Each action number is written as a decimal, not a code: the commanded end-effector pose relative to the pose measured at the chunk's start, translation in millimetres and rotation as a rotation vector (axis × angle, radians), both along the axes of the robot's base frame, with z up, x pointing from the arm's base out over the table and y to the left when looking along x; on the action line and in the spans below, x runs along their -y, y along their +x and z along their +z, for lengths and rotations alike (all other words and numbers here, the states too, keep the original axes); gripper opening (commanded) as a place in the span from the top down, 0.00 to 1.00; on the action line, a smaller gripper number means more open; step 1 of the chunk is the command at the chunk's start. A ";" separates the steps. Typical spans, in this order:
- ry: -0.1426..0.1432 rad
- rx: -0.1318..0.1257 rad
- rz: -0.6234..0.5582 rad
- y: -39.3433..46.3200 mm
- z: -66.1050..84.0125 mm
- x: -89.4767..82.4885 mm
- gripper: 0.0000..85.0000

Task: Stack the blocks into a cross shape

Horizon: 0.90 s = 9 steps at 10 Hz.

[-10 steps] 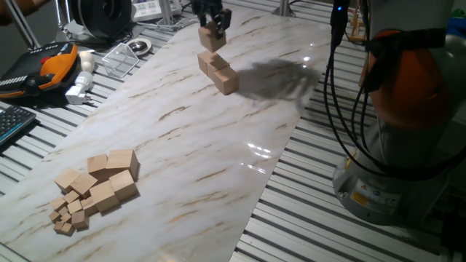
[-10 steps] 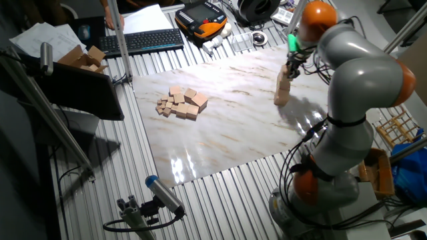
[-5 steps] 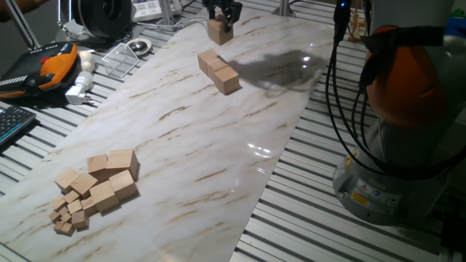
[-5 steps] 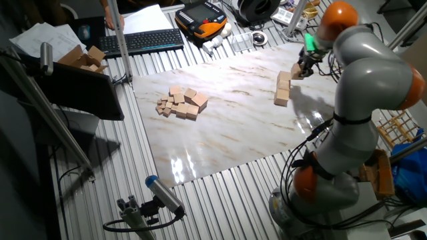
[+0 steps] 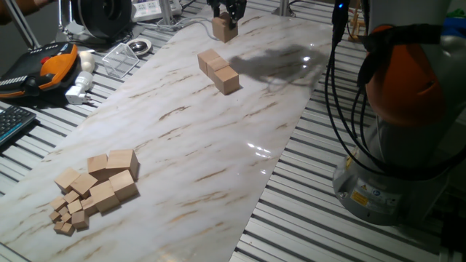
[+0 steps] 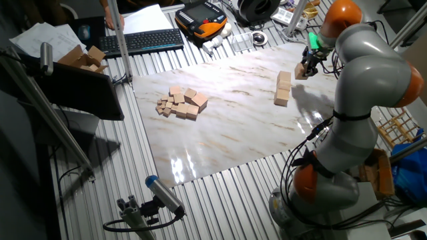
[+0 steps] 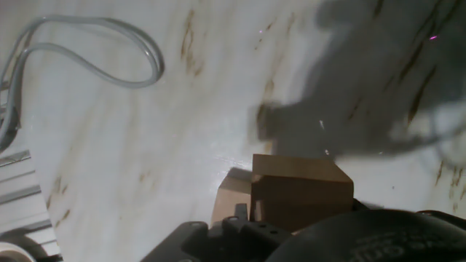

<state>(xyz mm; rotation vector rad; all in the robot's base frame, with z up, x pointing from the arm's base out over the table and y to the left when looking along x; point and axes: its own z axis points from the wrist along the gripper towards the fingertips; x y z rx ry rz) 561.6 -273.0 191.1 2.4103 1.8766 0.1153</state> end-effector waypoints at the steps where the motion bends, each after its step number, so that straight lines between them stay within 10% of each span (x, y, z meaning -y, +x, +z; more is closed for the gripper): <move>1: -0.003 0.005 0.009 0.0 -0.1 0.0 1.00; 9: -0.002 0.000 0.037 5.0 4.2 -4.1 1.00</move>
